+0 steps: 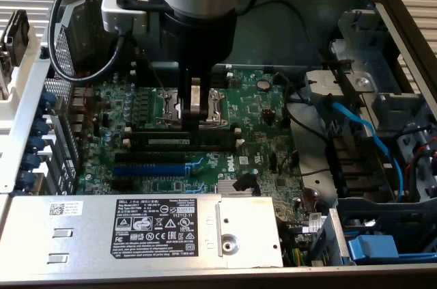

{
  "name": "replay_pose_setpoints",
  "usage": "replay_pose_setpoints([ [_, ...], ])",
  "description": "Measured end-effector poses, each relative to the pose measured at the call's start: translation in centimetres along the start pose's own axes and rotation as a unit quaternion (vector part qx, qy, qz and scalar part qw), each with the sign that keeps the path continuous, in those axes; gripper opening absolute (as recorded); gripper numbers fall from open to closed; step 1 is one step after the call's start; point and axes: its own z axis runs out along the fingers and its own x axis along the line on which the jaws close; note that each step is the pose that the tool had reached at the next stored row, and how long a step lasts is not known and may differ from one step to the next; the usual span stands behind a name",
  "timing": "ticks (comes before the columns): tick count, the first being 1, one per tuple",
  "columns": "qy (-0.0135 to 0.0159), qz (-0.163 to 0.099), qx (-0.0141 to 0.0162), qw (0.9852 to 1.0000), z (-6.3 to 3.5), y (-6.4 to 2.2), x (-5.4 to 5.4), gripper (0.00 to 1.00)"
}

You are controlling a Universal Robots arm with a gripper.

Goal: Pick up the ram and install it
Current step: 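Press down the ram until it locks into place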

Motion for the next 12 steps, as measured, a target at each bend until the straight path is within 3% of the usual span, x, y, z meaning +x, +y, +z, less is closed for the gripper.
replay_pose_setpoints([
  [12,0.0000,0.000,0.0028,1.0000,0.49,0.15,0.00,0.10],
])
